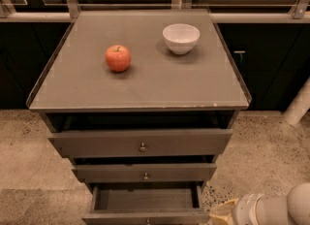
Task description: Close bottom drawer
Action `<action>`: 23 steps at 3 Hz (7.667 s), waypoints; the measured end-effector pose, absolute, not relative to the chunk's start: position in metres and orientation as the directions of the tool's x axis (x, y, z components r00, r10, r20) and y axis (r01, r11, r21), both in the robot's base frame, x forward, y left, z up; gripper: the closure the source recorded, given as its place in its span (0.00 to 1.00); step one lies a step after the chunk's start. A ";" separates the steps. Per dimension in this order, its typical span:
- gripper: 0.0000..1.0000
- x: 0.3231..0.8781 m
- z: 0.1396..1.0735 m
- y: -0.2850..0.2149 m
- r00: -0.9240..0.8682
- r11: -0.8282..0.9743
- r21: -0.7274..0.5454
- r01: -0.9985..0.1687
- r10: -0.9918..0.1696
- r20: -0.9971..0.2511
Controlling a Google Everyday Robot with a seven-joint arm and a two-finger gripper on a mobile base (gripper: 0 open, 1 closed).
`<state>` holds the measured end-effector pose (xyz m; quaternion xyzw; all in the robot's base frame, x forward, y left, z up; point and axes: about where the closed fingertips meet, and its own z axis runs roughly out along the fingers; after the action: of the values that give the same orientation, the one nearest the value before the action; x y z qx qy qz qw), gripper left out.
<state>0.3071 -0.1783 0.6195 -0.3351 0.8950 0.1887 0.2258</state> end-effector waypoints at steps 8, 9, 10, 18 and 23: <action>1.00 0.364 0.355 -0.204 -0.859 0.774 0.487 -0.404 -0.139 -0.493; 1.00 0.369 0.338 -0.208 -0.875 0.780 0.502 -0.373 -0.117 -0.469; 1.00 0.375 0.306 -0.218 -0.903 0.785 0.534 -0.315 -0.074 -0.423; 1.00 0.414 0.163 -0.244 -0.976 0.798 0.603 -0.022 0.114 -0.187; 1.00 0.434 0.234 -0.142 -0.878 0.511 0.720 -0.470 -0.191 -0.438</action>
Offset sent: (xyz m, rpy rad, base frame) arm -0.0204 -0.0217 -0.2876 0.2259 0.2799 -0.2515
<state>0.4340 -0.1425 0.2338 -0.1933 0.8554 0.4554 0.1534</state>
